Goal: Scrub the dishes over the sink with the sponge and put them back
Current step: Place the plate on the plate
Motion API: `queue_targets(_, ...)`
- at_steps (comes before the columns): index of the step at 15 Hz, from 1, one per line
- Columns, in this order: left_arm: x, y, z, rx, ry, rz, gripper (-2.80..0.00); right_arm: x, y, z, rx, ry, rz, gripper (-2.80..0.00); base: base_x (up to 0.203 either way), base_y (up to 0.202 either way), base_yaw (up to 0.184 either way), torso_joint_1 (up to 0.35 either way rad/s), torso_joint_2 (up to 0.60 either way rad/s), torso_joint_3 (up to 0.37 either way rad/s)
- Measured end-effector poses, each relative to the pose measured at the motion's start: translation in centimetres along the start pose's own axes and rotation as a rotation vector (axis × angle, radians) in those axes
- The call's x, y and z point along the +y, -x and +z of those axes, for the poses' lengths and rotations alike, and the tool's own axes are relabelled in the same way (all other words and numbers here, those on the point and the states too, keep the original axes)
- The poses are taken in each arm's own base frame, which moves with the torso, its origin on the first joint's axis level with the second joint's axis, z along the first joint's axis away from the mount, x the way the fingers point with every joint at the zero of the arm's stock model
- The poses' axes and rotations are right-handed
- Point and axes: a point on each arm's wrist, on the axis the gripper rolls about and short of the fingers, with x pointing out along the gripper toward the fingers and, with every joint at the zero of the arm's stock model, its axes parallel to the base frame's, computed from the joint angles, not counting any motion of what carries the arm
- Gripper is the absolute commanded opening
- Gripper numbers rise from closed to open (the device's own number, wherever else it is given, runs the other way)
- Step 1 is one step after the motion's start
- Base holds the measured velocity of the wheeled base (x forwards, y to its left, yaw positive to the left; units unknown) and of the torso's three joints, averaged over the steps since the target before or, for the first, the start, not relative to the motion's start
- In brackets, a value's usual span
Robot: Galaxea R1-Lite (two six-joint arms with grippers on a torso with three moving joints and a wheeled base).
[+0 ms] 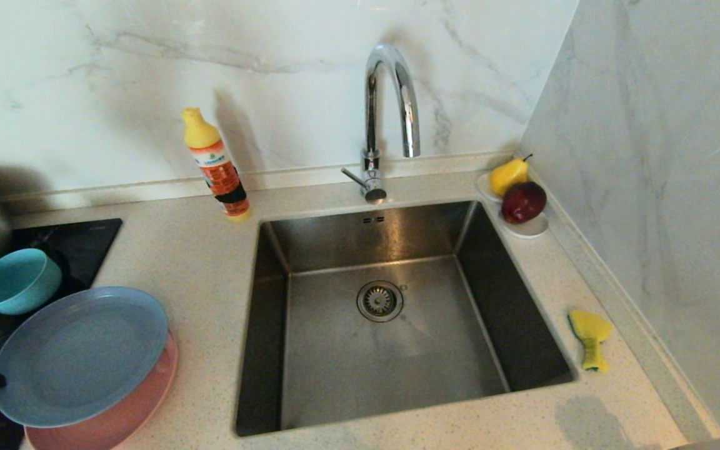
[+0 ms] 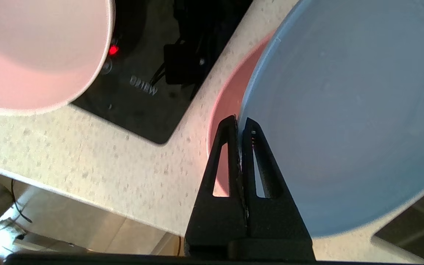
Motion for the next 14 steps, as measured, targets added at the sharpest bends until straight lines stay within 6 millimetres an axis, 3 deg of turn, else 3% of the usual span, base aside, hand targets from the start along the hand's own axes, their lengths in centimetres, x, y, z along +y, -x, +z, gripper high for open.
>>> queue_targets(5, -0.4, 1.8, -2.1, 0.059, 0.007, 0.003, -2.80, 0.0, 0.0, 0.0, 0.000, 0.000, 0.000, -2.80, 0.000, 0.000, 0.000, 0.000, 0.00, 0.000)
queue_targets(9, 0.1, 0.7, -3.3, 0.095, -0.006, 0.019, -2.80, 0.0, 0.0, 0.0, 0.000, 0.001, 0.000, -2.80, 0.000, 0.000, 0.000, 0.000, 0.00, 0.000)
queue_targets(14, 0.8, -1.4, -2.6, 0.034, -0.018, 0.014, -2.80, 0.0, 0.0, 0.0, 0.000, 0.001, 0.000, -2.80, 0.000, 0.000, 0.000, 0.000, 0.00, 0.000)
